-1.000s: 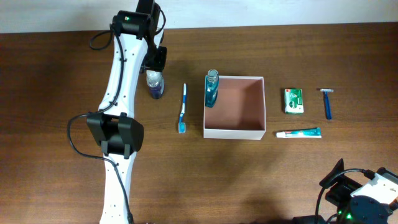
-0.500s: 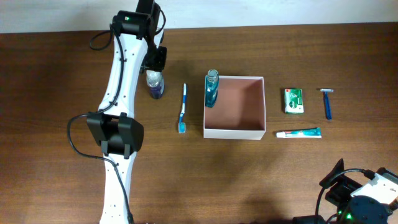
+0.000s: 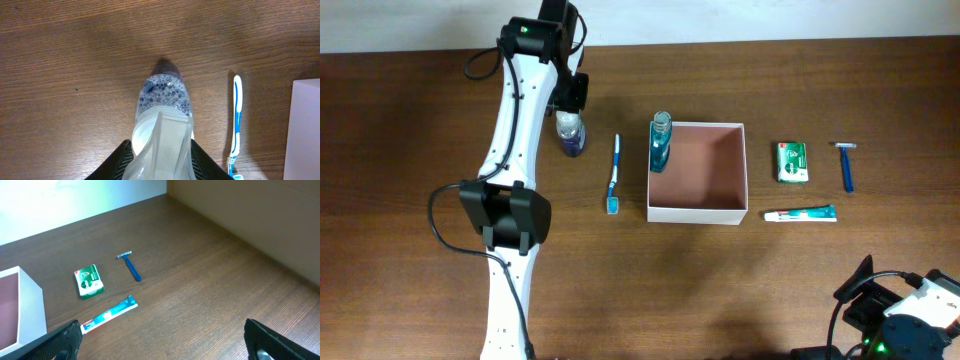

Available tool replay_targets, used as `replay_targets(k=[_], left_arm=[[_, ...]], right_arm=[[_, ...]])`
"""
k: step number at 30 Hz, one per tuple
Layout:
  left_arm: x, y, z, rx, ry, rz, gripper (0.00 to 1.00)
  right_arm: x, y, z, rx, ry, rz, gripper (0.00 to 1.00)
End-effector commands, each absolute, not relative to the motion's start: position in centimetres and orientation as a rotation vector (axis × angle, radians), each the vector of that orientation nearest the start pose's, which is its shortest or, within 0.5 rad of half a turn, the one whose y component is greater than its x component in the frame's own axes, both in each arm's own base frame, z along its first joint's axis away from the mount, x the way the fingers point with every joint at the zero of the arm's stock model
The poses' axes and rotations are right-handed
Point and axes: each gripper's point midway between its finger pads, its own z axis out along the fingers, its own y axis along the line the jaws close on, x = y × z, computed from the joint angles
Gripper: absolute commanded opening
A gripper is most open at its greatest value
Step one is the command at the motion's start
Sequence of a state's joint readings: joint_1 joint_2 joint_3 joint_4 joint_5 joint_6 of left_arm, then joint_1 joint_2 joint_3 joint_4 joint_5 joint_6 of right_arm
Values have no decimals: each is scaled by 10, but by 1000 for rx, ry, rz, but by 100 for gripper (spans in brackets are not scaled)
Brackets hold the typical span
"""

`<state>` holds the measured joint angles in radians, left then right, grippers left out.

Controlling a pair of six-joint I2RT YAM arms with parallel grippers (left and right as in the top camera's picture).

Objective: Pack container

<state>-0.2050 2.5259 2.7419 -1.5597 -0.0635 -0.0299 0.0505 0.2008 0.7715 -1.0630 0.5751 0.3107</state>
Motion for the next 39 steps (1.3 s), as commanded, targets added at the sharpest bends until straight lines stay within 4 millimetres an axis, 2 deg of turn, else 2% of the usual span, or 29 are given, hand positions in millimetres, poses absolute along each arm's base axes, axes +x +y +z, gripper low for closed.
replay_targets(k=[1,6,9,14,21,25,28,37,39], left_arm=[[510,-88,189,209,2782,48,33],[509,-88,195,207,2768,46,33],[509,-88,209,203,2735,40,33],[509,-88,247,190,2634,22,33],[501,-94,320,142,2440,-34,33],[492,-112,360,175,2320,-73,33],[486,-130,380,209,2255,-104,33],[465,-213,402,380,2147,-221,33],[462,-226,407,397,2120,-228,33]], right_arm=[[131,-86,252,601,1883,-345,99],[131,-86,252,601,1883,-345,99],[131,-86,252,601,1883,-345,99],[131,-86,252,601,1883,-345,99],[131,-86,252,601,1883,-345,99],[131,-86,252,601,1883,-345,99],[131,-86,252,601,1882,-344,99],[131,-86,252,601,1883,-345,99],[131,-86,252,601,1883,-345,99]])
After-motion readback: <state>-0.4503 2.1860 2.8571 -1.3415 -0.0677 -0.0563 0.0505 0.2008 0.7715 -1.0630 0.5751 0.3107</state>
